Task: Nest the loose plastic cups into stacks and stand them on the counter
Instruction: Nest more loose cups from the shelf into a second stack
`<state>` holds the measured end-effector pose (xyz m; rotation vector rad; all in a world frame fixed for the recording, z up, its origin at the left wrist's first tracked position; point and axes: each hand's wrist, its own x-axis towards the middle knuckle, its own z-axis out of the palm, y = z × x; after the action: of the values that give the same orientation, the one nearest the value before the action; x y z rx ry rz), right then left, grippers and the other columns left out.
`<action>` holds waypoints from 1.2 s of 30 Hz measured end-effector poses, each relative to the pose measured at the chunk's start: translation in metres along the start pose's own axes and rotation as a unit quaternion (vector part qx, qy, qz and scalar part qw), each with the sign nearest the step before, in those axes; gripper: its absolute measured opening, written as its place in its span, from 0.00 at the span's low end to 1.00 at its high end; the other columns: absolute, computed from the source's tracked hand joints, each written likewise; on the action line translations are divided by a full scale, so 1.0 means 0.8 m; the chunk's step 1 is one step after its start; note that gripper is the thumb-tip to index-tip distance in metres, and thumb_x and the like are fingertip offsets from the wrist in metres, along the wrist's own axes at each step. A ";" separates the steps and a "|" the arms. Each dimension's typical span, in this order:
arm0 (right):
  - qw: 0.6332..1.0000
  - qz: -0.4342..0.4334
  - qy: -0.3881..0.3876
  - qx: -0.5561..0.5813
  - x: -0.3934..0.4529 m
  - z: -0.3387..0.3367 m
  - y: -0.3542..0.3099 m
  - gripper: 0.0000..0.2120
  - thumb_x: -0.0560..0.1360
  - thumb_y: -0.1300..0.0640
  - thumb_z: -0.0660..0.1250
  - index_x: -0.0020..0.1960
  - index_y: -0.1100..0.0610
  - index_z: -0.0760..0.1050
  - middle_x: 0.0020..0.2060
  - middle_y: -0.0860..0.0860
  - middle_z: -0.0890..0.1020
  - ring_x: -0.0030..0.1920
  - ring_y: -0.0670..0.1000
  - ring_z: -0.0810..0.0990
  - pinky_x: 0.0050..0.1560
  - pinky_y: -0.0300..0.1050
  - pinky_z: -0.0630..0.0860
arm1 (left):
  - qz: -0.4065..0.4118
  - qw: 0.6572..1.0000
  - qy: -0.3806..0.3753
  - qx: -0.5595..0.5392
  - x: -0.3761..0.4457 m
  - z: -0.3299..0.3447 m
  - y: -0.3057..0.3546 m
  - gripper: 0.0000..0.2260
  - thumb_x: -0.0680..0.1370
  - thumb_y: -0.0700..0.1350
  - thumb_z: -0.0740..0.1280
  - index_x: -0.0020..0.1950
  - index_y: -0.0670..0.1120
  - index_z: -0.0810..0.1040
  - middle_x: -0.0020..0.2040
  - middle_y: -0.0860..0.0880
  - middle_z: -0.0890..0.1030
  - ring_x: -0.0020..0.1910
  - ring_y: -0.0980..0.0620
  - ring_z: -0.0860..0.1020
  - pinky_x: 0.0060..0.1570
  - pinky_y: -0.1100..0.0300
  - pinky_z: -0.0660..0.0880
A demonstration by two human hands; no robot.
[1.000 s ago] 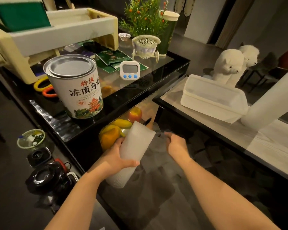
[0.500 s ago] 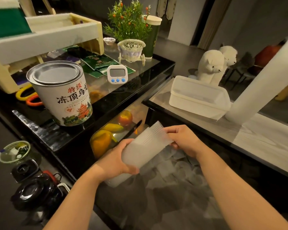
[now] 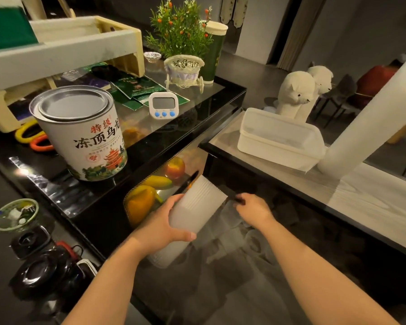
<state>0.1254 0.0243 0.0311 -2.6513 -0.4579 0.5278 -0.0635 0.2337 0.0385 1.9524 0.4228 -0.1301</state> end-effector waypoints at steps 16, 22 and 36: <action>0.997 -0.003 0.044 0.069 -0.004 0.004 0.004 0.17 0.79 0.44 0.62 0.46 0.58 0.76 0.46 0.52 0.76 0.42 0.50 0.78 0.43 0.48 0.77 | -0.030 0.999 -0.021 0.032 0.017 -0.004 0.001 0.45 0.66 0.51 0.82 0.74 0.66 0.59 0.64 0.59 0.69 0.63 0.52 0.72 0.62 0.49 0.77; 0.917 -0.031 0.108 0.384 -0.042 -0.049 -0.022 0.22 0.80 0.46 0.61 0.48 0.67 0.76 0.48 0.63 0.81 0.53 0.63 0.80 0.55 0.60 0.79 | -0.012 0.999 -0.033 0.033 0.025 0.003 0.007 0.43 0.65 0.51 0.82 0.70 0.68 0.60 0.63 0.59 0.71 0.61 0.53 0.75 0.59 0.48 0.79; 0.923 -0.101 0.091 0.359 -0.058 -0.054 -0.049 0.12 0.80 0.46 0.62 0.50 0.51 0.80 0.45 0.47 0.83 0.50 0.47 0.80 0.56 0.48 0.79 | 0.036 0.998 -0.044 0.031 0.023 0.012 0.017 0.40 0.65 0.50 0.82 0.66 0.70 0.61 0.62 0.63 0.70 0.60 0.54 0.75 0.58 0.51 0.80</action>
<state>0.0941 0.0267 0.0986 -1.8979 -0.3809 0.2980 -0.0409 0.2242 0.0410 2.0113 0.2922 -0.1844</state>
